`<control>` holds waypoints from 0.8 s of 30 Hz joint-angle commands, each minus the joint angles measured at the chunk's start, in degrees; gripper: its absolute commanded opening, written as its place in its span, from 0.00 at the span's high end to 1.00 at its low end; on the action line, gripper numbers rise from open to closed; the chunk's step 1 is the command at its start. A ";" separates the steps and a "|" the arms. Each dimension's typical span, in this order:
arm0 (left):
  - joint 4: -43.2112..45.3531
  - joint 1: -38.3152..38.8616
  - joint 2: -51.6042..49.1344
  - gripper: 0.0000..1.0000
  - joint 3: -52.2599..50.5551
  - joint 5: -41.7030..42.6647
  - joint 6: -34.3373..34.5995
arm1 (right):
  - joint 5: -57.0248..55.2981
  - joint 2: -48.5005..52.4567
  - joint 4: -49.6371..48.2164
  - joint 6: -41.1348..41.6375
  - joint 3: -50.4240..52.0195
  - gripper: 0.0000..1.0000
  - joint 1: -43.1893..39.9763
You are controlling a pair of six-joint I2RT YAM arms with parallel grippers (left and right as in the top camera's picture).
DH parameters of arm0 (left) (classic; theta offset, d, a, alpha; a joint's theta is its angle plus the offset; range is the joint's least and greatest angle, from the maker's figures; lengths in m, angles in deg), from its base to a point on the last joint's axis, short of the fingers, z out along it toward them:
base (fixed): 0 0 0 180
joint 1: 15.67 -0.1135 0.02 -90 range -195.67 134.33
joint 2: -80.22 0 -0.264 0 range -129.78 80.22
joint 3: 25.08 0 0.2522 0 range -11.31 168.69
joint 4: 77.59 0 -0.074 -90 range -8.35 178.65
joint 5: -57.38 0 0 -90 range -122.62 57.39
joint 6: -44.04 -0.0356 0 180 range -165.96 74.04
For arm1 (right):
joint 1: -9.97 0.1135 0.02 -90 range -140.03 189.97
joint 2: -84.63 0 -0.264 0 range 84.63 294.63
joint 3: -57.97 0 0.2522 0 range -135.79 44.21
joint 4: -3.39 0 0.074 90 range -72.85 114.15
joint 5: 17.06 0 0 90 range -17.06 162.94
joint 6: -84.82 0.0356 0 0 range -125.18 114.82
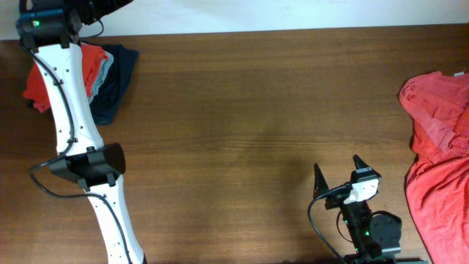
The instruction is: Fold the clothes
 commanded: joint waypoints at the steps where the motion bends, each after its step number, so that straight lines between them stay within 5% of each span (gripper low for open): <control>1: 0.04 -0.20 -0.17 0.01 -0.17 0.44 0.15 | -1.16 -0.55 0.46 0.33 0.26 0.01 -0.48; 13: -1.60 -0.20 0.63 0.01 -0.15 0.42 0.17 | -1.16 -0.55 0.48 0.33 0.26 0.01 -0.48; 24: -19.10 -0.20 18.73 0.01 -0.15 0.42 0.15 | -1.16 -0.55 0.46 0.33 0.26 0.01 -0.48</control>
